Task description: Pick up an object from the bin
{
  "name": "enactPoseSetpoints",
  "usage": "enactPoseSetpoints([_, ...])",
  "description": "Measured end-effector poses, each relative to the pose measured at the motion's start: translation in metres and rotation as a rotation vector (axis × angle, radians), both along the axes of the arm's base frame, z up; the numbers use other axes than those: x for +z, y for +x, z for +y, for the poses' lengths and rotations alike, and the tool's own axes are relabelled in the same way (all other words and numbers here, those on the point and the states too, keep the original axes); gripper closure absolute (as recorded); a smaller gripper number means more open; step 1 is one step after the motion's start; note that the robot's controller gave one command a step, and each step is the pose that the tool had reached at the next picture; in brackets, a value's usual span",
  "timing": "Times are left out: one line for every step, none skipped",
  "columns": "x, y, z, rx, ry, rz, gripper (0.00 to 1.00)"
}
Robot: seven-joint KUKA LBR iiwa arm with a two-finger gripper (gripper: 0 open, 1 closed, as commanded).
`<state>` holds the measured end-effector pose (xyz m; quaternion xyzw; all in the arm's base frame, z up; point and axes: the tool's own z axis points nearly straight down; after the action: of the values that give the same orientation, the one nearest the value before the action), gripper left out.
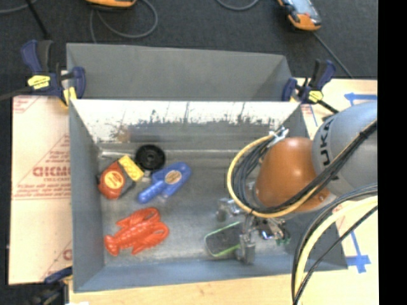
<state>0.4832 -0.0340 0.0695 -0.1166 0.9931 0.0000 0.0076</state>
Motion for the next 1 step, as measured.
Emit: enactPoseSetpoints([0.0006,0.0055,0.0006,-0.017,0.000,0.012,1.00])
